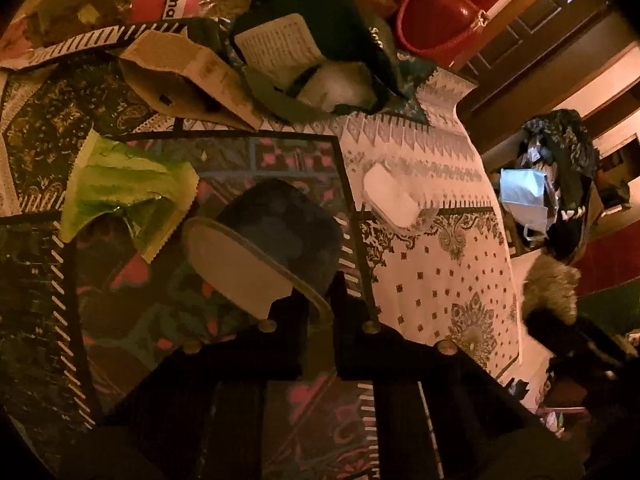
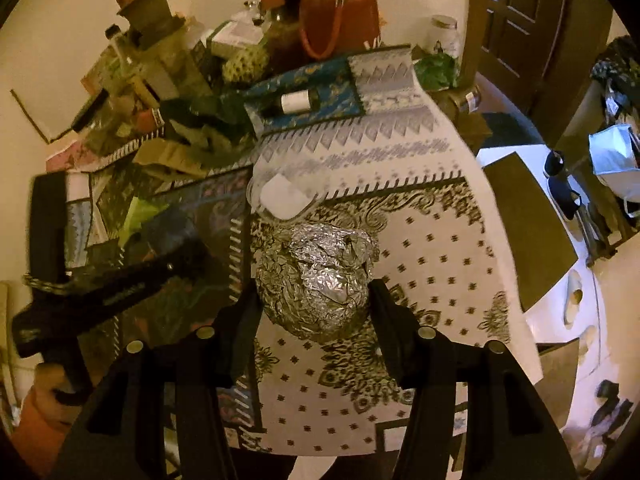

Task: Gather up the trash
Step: 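Grasp the dark blue plastic tub with the left tool, then carry the foil ball and tub with both tools down toward the floor bin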

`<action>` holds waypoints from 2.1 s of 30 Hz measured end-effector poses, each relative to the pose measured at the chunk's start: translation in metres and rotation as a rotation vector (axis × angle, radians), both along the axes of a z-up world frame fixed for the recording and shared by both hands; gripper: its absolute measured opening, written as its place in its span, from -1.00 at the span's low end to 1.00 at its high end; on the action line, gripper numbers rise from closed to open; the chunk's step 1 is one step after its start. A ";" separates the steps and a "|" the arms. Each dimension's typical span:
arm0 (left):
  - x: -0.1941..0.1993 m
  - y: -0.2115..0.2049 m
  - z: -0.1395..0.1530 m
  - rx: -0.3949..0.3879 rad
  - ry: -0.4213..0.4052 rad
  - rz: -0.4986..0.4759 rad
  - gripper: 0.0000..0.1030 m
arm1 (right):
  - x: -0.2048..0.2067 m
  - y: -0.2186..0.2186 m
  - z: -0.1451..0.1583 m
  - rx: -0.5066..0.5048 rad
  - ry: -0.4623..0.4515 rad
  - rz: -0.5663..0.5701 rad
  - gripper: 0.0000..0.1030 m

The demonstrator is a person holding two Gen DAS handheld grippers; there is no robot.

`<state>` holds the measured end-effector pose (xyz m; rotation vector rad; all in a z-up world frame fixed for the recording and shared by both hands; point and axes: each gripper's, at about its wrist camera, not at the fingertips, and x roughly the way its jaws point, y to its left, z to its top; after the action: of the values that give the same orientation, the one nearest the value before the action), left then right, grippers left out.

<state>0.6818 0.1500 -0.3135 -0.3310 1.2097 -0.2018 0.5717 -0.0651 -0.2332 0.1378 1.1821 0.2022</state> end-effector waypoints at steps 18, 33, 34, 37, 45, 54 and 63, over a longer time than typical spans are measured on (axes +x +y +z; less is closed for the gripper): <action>-0.081 -0.041 0.136 0.139 -0.318 0.221 -0.91 | -0.017 -0.047 0.082 0.104 -0.238 0.174 -0.03; -0.199 -0.070 0.232 0.190 -0.563 0.336 -0.91 | -0.080 -0.061 0.154 0.186 -0.451 0.286 -0.03; -0.205 -0.072 0.236 0.195 -0.575 0.332 -0.91 | -0.085 -0.061 0.157 0.188 -0.460 0.284 -0.03; -0.228 -0.075 0.246 0.206 -0.621 0.307 -0.91 | -0.106 -0.059 0.165 0.190 -0.487 0.270 -0.03; -0.313 -0.062 0.256 0.186 -0.681 0.225 -0.91 | -0.185 -0.038 0.173 0.170 -0.524 0.208 -0.03; -0.426 -0.030 0.248 0.188 -0.665 0.158 -0.91 | -0.288 -0.014 0.167 0.168 -0.514 0.136 -0.03; -0.480 -0.026 0.233 0.145 -0.609 0.086 -0.91 | -0.341 -0.010 0.159 0.112 -0.446 0.094 -0.03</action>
<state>0.2015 0.1241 -0.0806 -0.1736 0.6020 -0.1255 0.2311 -0.0754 -0.0743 0.1269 0.7337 0.3624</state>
